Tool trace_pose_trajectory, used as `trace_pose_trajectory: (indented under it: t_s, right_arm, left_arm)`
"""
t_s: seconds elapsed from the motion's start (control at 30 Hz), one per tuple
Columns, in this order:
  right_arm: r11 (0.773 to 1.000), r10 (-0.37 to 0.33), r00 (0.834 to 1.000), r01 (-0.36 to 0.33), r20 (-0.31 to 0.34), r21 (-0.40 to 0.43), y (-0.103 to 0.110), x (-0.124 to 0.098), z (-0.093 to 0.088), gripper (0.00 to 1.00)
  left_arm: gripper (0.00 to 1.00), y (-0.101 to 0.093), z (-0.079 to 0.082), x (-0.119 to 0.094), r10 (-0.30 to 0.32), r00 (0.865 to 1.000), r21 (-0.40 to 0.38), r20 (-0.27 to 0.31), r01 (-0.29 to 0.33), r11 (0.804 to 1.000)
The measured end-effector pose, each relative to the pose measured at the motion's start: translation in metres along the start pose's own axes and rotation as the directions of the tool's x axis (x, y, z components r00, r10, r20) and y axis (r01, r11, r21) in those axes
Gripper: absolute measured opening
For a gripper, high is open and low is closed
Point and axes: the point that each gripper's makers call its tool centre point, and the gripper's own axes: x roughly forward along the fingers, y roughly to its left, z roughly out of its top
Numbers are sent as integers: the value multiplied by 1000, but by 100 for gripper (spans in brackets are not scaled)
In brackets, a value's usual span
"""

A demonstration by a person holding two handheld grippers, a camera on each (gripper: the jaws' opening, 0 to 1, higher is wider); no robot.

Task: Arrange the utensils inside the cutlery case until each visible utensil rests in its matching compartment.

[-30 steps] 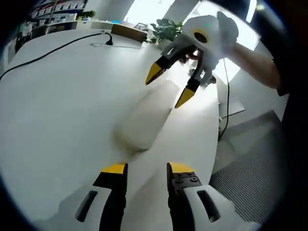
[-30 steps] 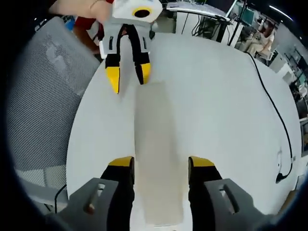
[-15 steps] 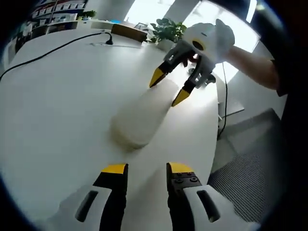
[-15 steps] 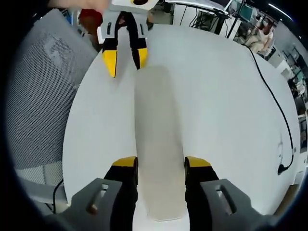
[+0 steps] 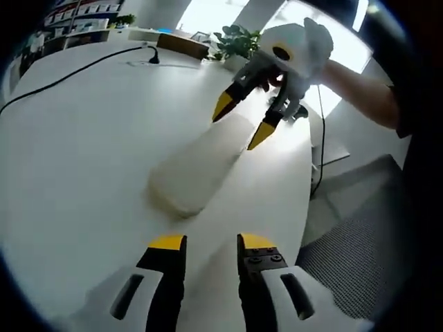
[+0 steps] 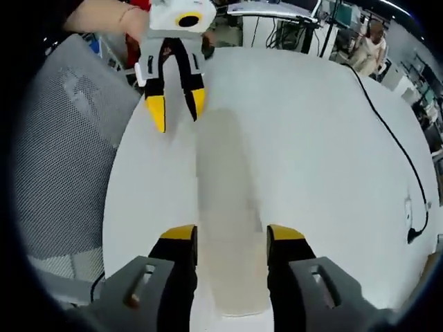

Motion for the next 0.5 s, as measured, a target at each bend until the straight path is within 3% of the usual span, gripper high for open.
trace_pose_trajectory:
  t_s: [0.03,0.1,0.17,0.2,0.23,0.3,0.37,0.4,0.47,0.5]
  right_arm:
    - [1000,-21,999,21,24,20,-4,-7,-1,35]
    - [985,-127,991,120,48,121,-25,-26,-18,27]
    - [970,-176,984,169,28,173,-31,-37,-38,6]
    - [965,-188,982,181,21,190,-31,-40,-46,0]
    - [961,-203,979,194,26,200,-33,-41,-48,0]
    - [948,-177,984,172,-4,268,-22,-38,-59,0]
    - [954,-177,984,180,-32,240,-18,-36,-64,0]
    - [958,-177,981,190,-76,216,-13,-33,-71,0]
    - [957,-178,981,191,-75,220,-11,-31,-71,0]
    - [955,-176,981,190,-81,228,-10,-31,-72,0]
  left_arm:
    - [25,2,0,-5,9,1000,1,1,-9,1000]
    - [21,12,11,-17,53,998,-4,27,-53,999]
    - [11,17,28,-20,83,994,-1,67,-83,997]
    - [6,18,37,-20,94,992,-6,85,-93,996]
    - [2,17,50,-18,103,989,-21,111,-101,995]
    - [1,15,62,-12,101,988,-18,114,-100,995]
    - [1,11,67,-1,93,992,-10,88,-92,996]
    - [1,13,58,4,108,994,5,13,-108,994]
    - [1,20,52,10,151,988,62,-43,-148,987]
    - [1,18,49,13,140,988,68,-61,-136,988]
